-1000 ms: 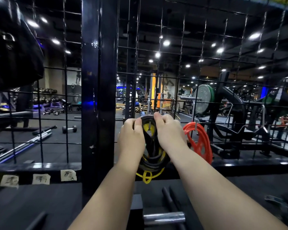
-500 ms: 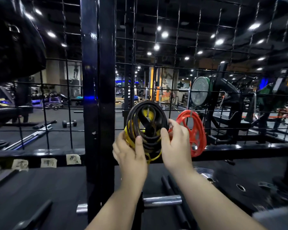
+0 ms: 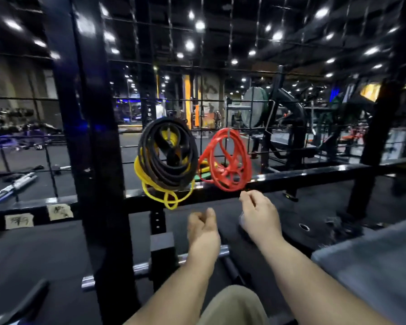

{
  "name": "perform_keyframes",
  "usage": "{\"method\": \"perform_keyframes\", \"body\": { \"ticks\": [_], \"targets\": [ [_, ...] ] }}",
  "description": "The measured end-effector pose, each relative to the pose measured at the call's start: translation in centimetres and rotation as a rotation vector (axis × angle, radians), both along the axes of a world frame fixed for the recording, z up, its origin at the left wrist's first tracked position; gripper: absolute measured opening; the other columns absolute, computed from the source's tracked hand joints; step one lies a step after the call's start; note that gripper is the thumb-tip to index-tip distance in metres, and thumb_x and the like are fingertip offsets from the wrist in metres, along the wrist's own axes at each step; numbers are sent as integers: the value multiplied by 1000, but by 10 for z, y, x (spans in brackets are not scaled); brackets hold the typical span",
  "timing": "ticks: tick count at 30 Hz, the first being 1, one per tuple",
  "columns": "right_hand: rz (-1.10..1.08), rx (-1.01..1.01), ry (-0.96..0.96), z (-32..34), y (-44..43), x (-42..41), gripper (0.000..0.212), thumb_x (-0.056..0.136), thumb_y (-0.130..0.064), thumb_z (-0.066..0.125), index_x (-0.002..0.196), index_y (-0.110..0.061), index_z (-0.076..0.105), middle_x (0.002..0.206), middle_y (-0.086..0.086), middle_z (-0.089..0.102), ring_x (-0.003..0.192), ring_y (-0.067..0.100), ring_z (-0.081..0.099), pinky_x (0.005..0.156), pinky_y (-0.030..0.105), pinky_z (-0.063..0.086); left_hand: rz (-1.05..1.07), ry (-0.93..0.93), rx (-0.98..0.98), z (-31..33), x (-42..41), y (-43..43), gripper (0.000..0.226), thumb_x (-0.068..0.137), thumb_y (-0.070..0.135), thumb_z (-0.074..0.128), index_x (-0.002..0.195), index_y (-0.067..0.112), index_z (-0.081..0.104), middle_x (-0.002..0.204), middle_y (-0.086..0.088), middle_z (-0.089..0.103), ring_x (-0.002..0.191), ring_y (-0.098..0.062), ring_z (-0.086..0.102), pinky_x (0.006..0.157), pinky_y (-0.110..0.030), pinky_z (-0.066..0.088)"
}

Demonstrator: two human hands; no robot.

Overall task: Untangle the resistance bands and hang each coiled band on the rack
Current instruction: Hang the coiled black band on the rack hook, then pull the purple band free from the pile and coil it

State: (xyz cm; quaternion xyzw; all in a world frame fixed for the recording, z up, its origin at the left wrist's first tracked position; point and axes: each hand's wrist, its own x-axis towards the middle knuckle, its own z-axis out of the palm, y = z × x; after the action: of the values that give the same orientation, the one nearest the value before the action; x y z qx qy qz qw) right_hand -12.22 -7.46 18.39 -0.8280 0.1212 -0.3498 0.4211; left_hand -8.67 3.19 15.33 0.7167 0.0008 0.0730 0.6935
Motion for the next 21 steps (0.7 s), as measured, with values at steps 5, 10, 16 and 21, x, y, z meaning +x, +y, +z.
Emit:
{"method": "perform_keyframes", "body": {
  "ticks": [5, 10, 16, 21],
  "targets": [
    [-104, 113, 8, -14, -49, -22, 36, 102, -37, 43, 78, -15, 58, 79, -1, 62, 80, 18, 55, 67, 34, 36, -223, -2, 117, 0, -18, -53, 28, 99, 46, 39, 96, 19, 42, 100, -4, 51, 100, -28, 52, 92, -39, 44],
    [-338, 174, 81, -41, -122, -64, 36, 102, -39, 40, 87, -12, 60, 81, -2, 60, 75, 16, 50, 66, 35, 35, -502, 4, 162, -7, -50, -143, 26, 99, 45, 39, 96, 20, 46, 98, 1, 51, 102, -24, 51, 92, -37, 41],
    [-678, 249, 142, -86, -229, -161, 37, 103, -36, 38, 99, -8, 62, 100, 9, 65, 92, 26, 54, 79, 36, 38, -826, 51, 268, -44, -114, -275, 32, 99, 47, 39, 79, 23, 39, 94, -3, 52, 100, -28, 54, 87, -37, 41],
    [-944, 267, 247, -109, -290, -248, 31, 102, -37, 41, 92, -13, 57, 96, 8, 62, 88, 25, 52, 74, 36, 35, -1064, -3, 431, -68, -172, -364, 34, 100, 49, 34, 95, 17, 44, 104, -5, 50, 116, -31, 45, 94, -40, 37]
  ]
}}
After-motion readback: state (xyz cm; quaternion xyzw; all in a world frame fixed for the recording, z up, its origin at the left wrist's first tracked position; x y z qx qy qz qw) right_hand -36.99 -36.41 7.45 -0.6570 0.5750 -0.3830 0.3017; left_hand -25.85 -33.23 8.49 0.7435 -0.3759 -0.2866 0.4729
